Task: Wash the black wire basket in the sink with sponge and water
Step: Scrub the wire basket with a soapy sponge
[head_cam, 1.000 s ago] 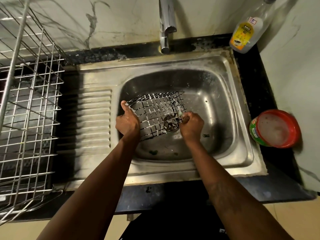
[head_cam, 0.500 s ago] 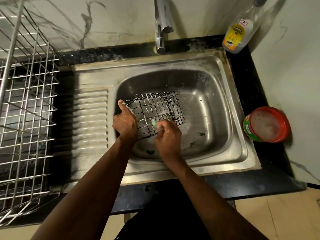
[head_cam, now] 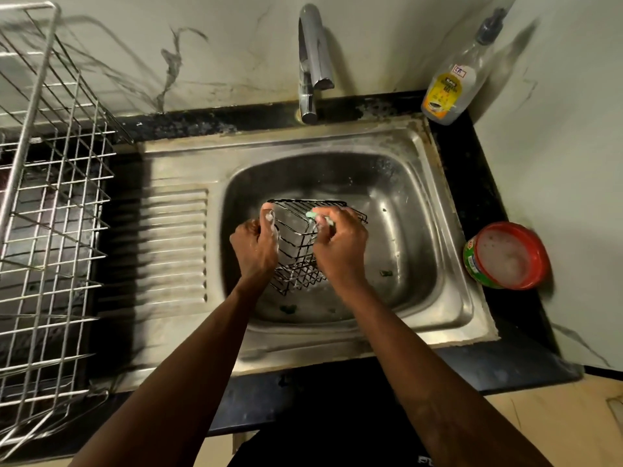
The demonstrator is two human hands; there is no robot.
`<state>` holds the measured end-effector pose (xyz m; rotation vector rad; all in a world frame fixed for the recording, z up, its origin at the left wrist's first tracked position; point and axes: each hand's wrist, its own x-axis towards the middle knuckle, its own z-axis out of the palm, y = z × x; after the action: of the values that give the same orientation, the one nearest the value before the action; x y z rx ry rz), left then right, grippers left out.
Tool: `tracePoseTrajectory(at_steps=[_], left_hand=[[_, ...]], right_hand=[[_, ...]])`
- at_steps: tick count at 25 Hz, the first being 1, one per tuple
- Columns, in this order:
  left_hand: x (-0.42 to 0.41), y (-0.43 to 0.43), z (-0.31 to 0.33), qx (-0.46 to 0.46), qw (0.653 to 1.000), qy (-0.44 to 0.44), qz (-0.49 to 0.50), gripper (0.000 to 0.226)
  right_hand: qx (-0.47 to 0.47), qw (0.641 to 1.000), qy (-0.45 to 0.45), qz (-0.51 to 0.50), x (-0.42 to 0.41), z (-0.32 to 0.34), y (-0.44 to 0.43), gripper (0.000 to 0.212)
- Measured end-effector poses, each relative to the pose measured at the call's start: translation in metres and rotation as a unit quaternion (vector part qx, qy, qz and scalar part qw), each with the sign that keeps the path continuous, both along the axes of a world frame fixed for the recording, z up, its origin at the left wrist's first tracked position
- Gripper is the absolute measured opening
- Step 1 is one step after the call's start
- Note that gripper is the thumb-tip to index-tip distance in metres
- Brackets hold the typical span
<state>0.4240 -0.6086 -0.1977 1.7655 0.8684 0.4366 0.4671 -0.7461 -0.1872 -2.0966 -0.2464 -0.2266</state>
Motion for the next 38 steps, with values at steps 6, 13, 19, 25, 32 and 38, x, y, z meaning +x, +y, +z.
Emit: tracePoseTrajectory(at_steps=[6,13,19,25,32,38], left_hand=[[-0.013,-0.006,0.013,0.103,0.988,-0.037,-0.108,0.067],[-0.001,-0.011,0.012,0.016,0.997,0.065,0.023,0.072],[-0.013,-0.016,0.005,0.009,1.000,-0.012,0.004,0.059],[-0.014,-0.017,0.006,0.032,0.999,0.008,0.028,0.063],[-0.014,-0.008,-0.002,0.049,0.999,0.001,-0.005,0.064],[-0.009,-0.008,0.003,0.154,0.987,0.027,-0.045,0.066]], right_hand=[[-0.016,0.990,-0.025,0.138,0.005,0.014,0.000,0.020],[-0.125,0.958,0.230,0.119,0.051,0.016,0.013,0.017],[-0.033,0.972,0.117,0.201,0.018,0.025,0.018,0.013],[-0.107,0.971,0.187,0.101,0.064,-0.017,0.005,0.015],[-0.085,0.979,0.105,0.150,0.044,-0.001,0.004,0.016],[-0.232,0.942,0.243,0.018,0.124,-0.061,-0.029,0.023]])
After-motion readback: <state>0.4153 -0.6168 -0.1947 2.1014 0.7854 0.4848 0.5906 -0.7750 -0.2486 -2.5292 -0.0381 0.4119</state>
